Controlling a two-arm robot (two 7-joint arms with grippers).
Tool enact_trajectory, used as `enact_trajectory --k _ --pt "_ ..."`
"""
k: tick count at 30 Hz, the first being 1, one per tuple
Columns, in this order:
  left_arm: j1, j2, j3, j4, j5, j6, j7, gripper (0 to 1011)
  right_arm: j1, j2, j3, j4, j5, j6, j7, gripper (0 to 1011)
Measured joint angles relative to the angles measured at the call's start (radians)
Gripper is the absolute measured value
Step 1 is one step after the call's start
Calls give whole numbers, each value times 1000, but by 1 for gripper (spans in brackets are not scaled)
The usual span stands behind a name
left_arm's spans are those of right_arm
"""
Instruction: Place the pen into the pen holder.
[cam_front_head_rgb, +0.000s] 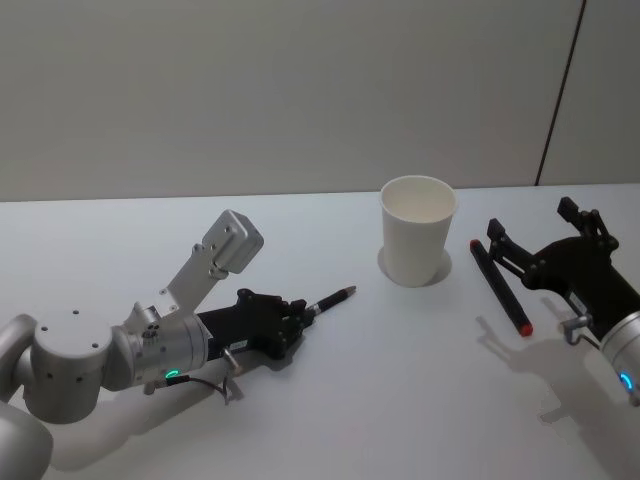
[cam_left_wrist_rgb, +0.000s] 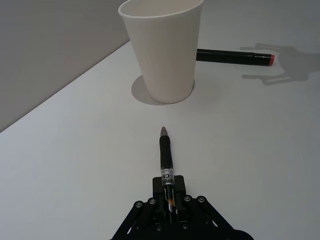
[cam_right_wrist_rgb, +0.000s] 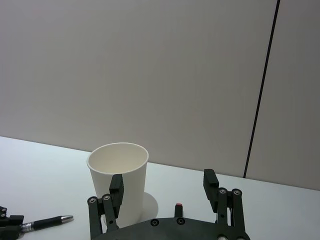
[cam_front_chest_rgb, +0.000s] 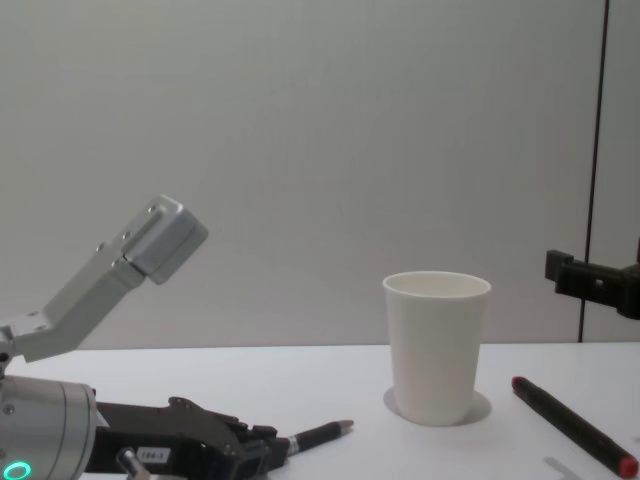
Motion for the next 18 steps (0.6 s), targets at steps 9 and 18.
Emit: enact_trajectory --k 9,18 --pt "7 4 -1 -7 -10 -8 12 130 0 0 0 0 0 0 0 1002" --pt "40 25 -14 -53 -73 -67 66 130 0 0 0 0 0 0 0 1002"
